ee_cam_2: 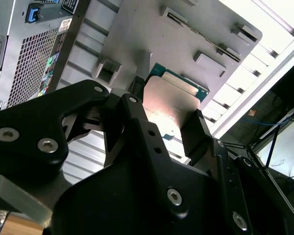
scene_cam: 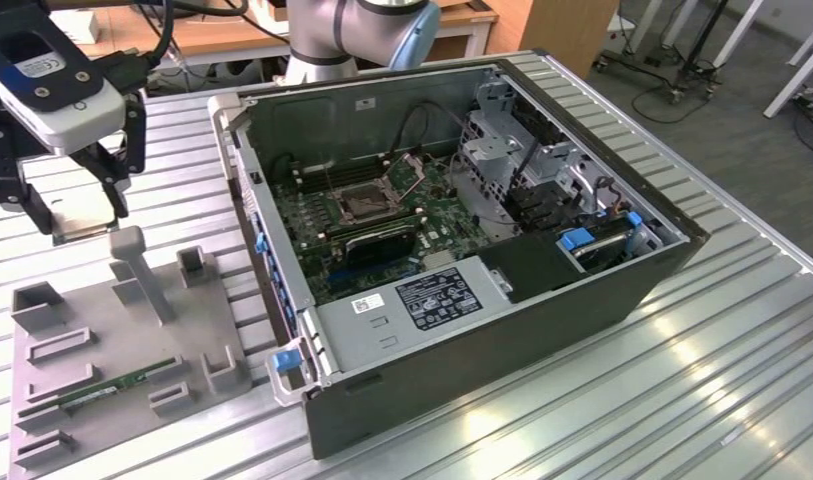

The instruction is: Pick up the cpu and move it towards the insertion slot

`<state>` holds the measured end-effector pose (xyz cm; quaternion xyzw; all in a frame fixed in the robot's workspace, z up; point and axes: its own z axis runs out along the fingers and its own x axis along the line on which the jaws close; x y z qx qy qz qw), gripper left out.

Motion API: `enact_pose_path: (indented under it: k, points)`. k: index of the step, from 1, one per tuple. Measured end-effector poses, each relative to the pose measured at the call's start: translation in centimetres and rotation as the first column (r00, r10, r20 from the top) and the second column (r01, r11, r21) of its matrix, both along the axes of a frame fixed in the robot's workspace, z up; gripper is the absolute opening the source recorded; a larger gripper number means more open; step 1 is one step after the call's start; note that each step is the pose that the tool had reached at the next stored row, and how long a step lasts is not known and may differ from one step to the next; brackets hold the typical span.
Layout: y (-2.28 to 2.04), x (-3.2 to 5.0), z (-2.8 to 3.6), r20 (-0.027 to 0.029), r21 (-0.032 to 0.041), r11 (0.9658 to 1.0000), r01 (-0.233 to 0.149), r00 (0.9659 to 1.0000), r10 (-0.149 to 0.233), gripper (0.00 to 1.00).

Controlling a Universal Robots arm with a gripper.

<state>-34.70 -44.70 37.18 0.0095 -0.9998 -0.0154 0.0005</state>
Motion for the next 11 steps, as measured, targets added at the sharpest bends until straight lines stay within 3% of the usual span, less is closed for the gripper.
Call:
enact_pose_path:
  k: [11]
  points:
    - [0.00, 0.00, 0.65, 0.0000, 0.0000, 1.0000, 0.000, 1.0000, 0.000, 0.55]
